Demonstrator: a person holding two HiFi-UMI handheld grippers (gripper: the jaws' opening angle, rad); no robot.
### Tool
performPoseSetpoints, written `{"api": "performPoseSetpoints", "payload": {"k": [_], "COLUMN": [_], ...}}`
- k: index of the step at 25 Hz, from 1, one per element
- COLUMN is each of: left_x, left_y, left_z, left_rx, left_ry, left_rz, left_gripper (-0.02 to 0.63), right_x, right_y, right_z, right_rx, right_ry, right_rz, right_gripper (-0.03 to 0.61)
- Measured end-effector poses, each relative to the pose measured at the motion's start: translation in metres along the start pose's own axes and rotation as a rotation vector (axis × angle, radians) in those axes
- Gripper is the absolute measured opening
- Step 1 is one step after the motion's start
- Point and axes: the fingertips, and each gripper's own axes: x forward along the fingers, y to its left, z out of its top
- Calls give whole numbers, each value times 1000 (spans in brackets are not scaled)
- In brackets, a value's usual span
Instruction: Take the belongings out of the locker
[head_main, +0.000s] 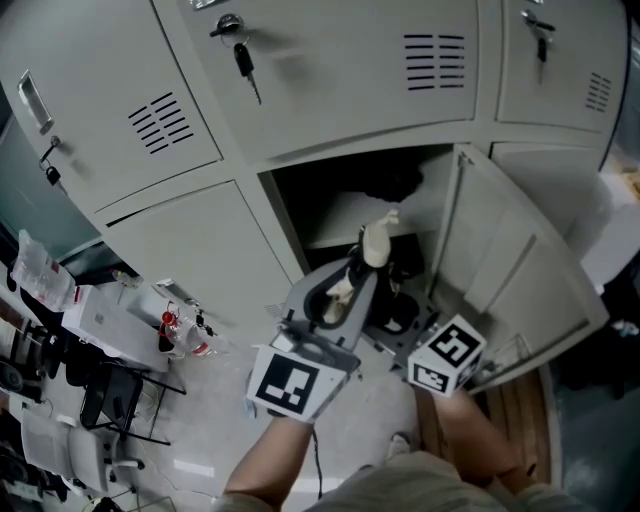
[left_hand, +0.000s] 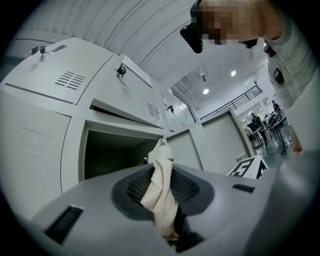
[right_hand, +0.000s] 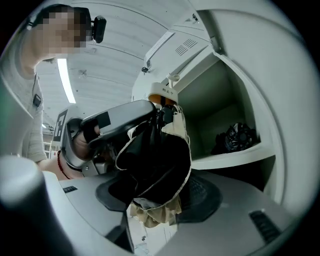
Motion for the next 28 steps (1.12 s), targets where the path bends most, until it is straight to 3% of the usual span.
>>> {"api": "performPoseSetpoints", "payload": {"k": [12,17,28], "left_x": [-32,-50,-101], "left_y": [-15,-25,-40], "left_z": [4,6,7], "left_rx": [-45,-69,-88], "left_ry": [-48,-64,-39], "left_rz": [17,9,24], "left_gripper": [101,157,160], "right_x": [-17,-26,-56], "right_y": [29,47,68], "right_z": [-5,-7,-15], "right_rx": [-53,-30,-30], "right_ry": [14,26,22], "right_rz": [-36,-37,-79], "right_gripper": [235,234,233]}}
